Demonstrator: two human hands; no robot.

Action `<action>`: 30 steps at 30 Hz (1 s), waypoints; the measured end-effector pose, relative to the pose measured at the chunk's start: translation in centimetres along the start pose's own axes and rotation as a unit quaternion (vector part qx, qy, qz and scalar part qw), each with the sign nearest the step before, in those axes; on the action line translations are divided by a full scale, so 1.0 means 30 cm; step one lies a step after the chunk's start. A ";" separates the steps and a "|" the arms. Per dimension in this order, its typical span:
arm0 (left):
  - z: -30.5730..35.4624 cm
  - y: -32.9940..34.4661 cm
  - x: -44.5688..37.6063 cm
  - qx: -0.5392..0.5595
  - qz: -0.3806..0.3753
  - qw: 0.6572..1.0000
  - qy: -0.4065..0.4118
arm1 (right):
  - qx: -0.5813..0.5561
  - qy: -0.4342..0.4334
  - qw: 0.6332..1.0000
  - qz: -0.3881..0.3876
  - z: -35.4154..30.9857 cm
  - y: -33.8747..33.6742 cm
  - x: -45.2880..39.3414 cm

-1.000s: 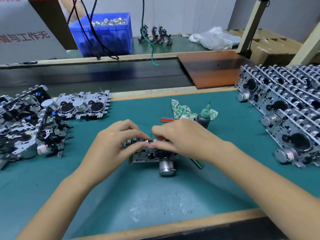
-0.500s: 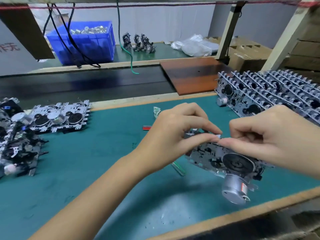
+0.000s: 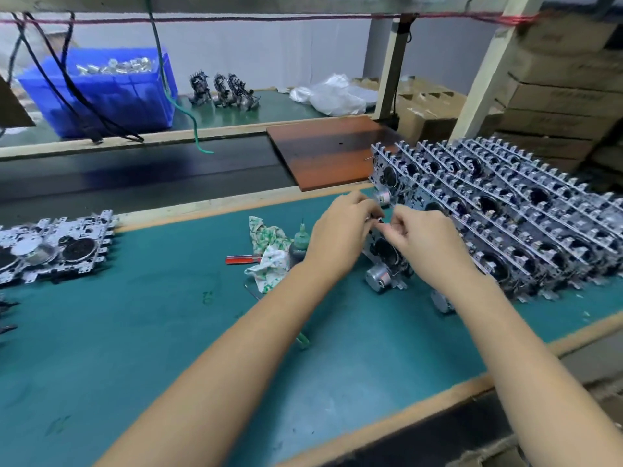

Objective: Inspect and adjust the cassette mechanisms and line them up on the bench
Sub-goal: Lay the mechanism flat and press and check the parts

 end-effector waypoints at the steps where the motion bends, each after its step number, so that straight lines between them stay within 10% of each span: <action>1: -0.004 0.002 0.003 0.017 0.002 1.000 -0.004 | 0.001 -0.001 1.000 0.009 -0.001 0.001 -0.003; 8: -0.036 0.051 0.159 0.146 0.031 0.983 -0.108 | 0.003 0.055 0.994 0.095 0.036 -0.027 0.091; 13: -0.018 0.151 0.203 0.023 -0.013 0.994 -0.102 | 0.005 0.061 0.986 0.158 -0.004 -0.014 0.142; 23: -0.114 0.148 0.022 -0.106 0.032 0.984 -0.137 | -0.028 0.071 0.989 0.123 0.009 0.073 -0.079; 30: -0.153 0.174 -0.075 0.037 0.028 0.982 -0.184 | -0.048 0.094 0.988 0.116 0.073 0.109 -0.214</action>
Point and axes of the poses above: each hand's wrist, its own x-axis away from the middle knuckle, its own y-axis out of the palm, z = x × y, the point moved 10 cm from there along -x, towards the middle knuckle, and after that the axes turned 7 degrees about -y, right-handed, at the moved point
